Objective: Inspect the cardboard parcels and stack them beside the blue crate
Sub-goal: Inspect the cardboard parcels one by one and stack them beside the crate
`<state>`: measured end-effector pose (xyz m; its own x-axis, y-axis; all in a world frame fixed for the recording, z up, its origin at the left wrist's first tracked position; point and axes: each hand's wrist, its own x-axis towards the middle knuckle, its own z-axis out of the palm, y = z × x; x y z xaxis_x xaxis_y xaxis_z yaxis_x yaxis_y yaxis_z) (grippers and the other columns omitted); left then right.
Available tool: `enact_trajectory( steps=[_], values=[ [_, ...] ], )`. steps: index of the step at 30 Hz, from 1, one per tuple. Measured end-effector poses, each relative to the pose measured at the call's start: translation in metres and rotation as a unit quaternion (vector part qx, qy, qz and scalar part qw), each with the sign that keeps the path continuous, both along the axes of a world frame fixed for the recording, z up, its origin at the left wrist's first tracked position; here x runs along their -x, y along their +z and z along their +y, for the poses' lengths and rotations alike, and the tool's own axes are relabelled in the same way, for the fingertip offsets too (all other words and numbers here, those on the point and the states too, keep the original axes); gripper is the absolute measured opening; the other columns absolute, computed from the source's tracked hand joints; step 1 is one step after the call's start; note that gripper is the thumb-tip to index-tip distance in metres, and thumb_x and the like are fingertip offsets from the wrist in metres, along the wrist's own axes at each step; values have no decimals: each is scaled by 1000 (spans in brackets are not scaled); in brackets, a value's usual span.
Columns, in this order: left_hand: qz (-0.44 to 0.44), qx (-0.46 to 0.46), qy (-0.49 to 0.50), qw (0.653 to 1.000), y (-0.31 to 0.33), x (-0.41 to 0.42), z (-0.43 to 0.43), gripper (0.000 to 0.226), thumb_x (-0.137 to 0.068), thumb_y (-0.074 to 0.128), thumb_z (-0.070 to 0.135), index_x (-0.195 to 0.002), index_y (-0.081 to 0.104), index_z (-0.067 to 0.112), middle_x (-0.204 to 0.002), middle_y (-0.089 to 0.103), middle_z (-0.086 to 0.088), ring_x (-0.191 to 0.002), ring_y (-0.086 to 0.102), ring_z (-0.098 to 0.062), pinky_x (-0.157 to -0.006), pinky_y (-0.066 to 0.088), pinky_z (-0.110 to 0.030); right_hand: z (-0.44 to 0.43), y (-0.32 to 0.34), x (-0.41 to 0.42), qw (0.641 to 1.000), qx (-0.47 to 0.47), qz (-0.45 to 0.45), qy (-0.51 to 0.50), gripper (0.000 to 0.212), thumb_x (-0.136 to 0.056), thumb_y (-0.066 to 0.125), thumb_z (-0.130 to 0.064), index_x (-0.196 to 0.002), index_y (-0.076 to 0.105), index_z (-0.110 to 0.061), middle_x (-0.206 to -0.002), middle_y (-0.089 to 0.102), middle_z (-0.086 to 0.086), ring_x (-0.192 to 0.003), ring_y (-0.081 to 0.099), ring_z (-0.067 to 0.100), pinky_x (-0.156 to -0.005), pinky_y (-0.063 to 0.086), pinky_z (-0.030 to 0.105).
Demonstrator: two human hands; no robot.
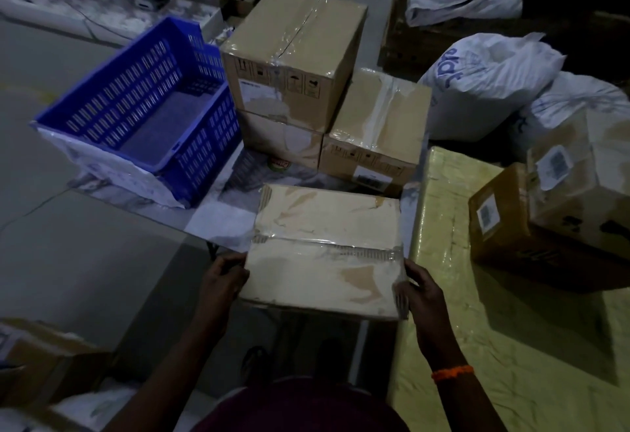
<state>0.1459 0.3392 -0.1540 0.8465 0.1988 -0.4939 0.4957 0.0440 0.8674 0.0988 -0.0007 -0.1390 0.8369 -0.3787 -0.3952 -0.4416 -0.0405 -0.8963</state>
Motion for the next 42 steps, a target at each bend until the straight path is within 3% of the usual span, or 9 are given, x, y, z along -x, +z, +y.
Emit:
enact_trajectory(
  steps=[3, 6, 10, 12, 16, 21, 28, 33, 42],
  values=[
    [7, -23, -10, 1000, 13, -12, -1, 17, -98, 61, 13, -109, 73, 21, -108, 72, -8, -106, 65, -30, -88, 53, -47, -5, 0, -18, 1000, 5, -6, -10, 33, -97, 62, 4, -124, 66, -16, -116, 72, 0, -92, 69, 4, -80, 59, 26],
    [-22, -97, -70, 993, 36, -33, -9, 27, -101, 60, 27, -126, 64, 19, -117, 67, -2, -106, 64, -19, -85, 54, -36, -9, -1, -45, 1000, 17, -13, -23, 31, -97, 69, -11, -127, 67, -11, -118, 72, 4, -106, 69, 15, -89, 57, 35],
    [-24, -139, -146, 979, 35, -77, -15, 57, -89, 60, 53, -137, 59, 22, -125, 68, -6, -108, 66, -21, -93, 56, -45, -10, -3, -91, 999, 19, 31, 11, 41, -93, 72, -41, -126, 70, -18, -119, 74, 3, -108, 69, 20, -93, 57, 45],
    [-10, -116, -154, 981, 33, -95, -23, 54, -92, 62, 47, -138, 58, 19, -126, 68, -10, -106, 66, -22, -87, 58, -41, -6, -3, -108, 998, 29, 42, 29, 46, -90, 71, -52, -124, 72, -21, -118, 75, -2, -110, 69, 20, -103, 54, 50],
    [20, -51, -100, 993, 48, -111, -37, 43, -93, 68, 12, -134, 55, 8, -117, 68, -15, -85, 65, -19, -67, 54, -33, 5, 17, -118, 999, 42, -2, 13, 41, -97, 65, -49, -130, 69, -24, -120, 72, -5, -112, 67, 19, -103, 53, 45],
    [-27, -9, -68, 997, 68, -103, -23, 38, -95, 67, 35, -125, 61, 13, -112, 69, -7, -100, 68, -24, -79, 57, -40, 13, 42, -106, 994, 18, -92, -49, 29, -97, 67, -49, -113, 69, -25, -107, 74, -3, -105, 69, 20, -92, 56, 41],
    [-90, 12, 15, 996, 105, -92, -37, 34, -95, 57, 57, -92, 62, 23, -98, 63, 6, -96, 60, -11, -82, 55, -39, 12, 64, -88, 981, -33, -125, -144, 62, -79, 66, -75, -108, 64, -20, -111, 72, 6, -105, 70, 23, -88, 58, 44],
    [-59, -22, 3, 998, 85, -76, -30, 51, -73, 78, 57, -95, 65, 13, -103, 69, -8, -100, 68, -24, -96, 55, -56, 8, 48, -70, 983, 14, -111, -145, 41, -87, 80, -38, -112, 63, -9, -114, 71, 10, -109, 69, 26, -89, 60, 44],
    [-58, -74, -40, 995, 70, -40, -36, 39, -97, 66, 31, -122, 59, 2, -116, 64, -10, -94, 63, -13, -54, 45, -4, 0, 23, -35, 986, 36, -117, -111, 37, -87, 78, -28, -117, 62, -13, -113, 72, -1, -104, 71, 12, -87, 61, 31]
  ],
)
